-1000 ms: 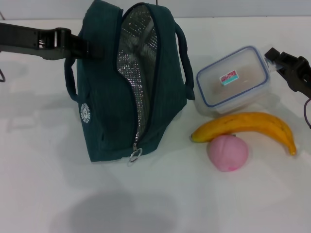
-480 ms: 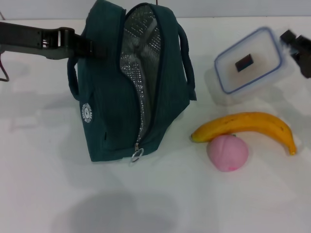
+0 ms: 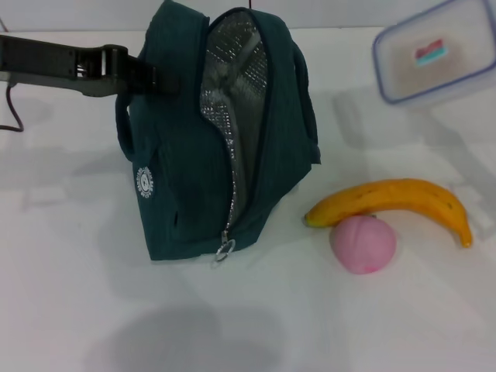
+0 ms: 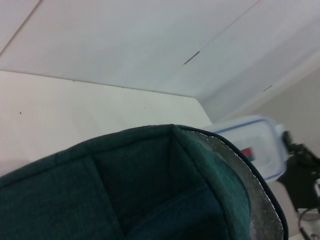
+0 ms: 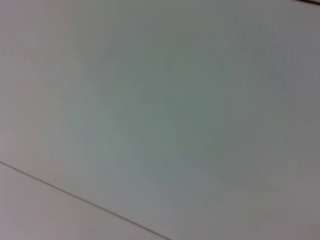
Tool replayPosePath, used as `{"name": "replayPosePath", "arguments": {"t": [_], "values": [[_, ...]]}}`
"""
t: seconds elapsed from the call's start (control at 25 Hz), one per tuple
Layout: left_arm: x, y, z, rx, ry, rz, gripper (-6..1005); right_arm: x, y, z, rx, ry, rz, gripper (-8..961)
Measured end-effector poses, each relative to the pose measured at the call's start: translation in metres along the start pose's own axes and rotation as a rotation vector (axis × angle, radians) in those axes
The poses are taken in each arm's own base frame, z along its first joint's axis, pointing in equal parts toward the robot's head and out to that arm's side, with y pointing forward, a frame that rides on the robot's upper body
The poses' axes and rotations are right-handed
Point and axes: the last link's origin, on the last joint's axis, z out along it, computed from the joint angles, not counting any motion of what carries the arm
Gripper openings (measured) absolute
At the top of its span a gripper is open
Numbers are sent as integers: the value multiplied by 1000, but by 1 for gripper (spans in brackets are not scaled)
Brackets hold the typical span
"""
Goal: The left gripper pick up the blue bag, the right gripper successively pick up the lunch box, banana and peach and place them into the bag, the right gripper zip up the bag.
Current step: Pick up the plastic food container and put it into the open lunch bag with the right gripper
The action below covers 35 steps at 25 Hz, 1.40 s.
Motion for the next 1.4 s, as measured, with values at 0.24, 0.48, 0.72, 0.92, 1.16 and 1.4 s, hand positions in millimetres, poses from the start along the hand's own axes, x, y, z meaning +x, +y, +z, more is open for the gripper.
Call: {"name": "replayPosePath", "arguments": {"t": [0.24,0.48,0.72,0.92,1.16,1.4], "values": [[0,4,5,-21,-9,-7,48,-10,21,10,-144,-41,80,127],[1,9,14,-40,-25,-3,49,-1,45,43,-299,27,151,135],[6,15,27,-68,-44,-3,49,16,62,76,-389,133,203,144],[7,16,34,-80,-51,-6,49,33,67,95,-394,225,226,150],[7,17,35,-87,-47,0,50,43,59,97,-327,281,221,159],[5,15,34,-88,-40,-2,50,46,40,82,-217,287,199,167]]}}
